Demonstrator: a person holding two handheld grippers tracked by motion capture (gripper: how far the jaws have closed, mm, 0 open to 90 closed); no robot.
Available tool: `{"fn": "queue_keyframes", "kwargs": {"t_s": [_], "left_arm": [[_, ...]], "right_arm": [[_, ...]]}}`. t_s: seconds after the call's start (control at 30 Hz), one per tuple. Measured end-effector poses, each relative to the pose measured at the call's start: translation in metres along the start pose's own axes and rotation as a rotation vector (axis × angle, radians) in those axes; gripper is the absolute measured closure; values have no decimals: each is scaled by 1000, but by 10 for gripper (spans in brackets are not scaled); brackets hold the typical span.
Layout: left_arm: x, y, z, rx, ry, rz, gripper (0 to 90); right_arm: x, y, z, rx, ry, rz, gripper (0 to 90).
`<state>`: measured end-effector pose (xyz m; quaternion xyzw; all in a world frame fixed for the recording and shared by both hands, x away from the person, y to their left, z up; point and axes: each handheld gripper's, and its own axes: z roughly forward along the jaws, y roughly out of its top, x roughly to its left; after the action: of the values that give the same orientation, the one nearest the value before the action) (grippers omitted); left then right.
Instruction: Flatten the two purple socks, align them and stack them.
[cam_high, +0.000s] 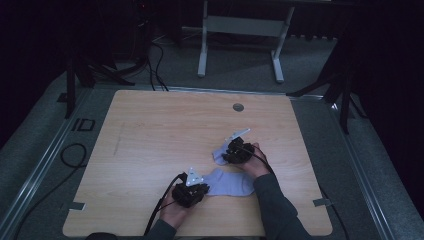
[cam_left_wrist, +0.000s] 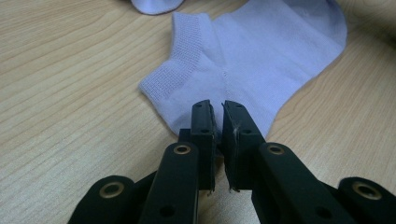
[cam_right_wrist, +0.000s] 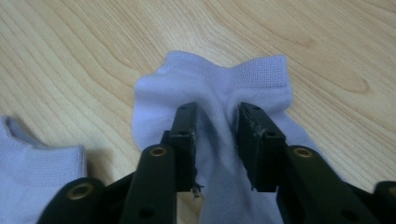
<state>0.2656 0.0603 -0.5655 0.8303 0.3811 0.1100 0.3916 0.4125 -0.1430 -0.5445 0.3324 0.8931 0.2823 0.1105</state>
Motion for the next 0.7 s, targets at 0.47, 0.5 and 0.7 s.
{"fn": "queue_keyframes", "kwargs": {"t_s": [0.47, 0.5, 0.7], "left_arm": [[-1, -1, 0, -4, -1, 1, 813], [-1, -1, 0, -4, -1, 1, 813], [-2, -1, 0, -7, 0, -3, 805]], "right_arm": [[6, 1, 1, -6, -29, 29, 844], [6, 1, 1, -12, -23, 34, 846], [7, 1, -2, -24, -12, 54, 852]]}}
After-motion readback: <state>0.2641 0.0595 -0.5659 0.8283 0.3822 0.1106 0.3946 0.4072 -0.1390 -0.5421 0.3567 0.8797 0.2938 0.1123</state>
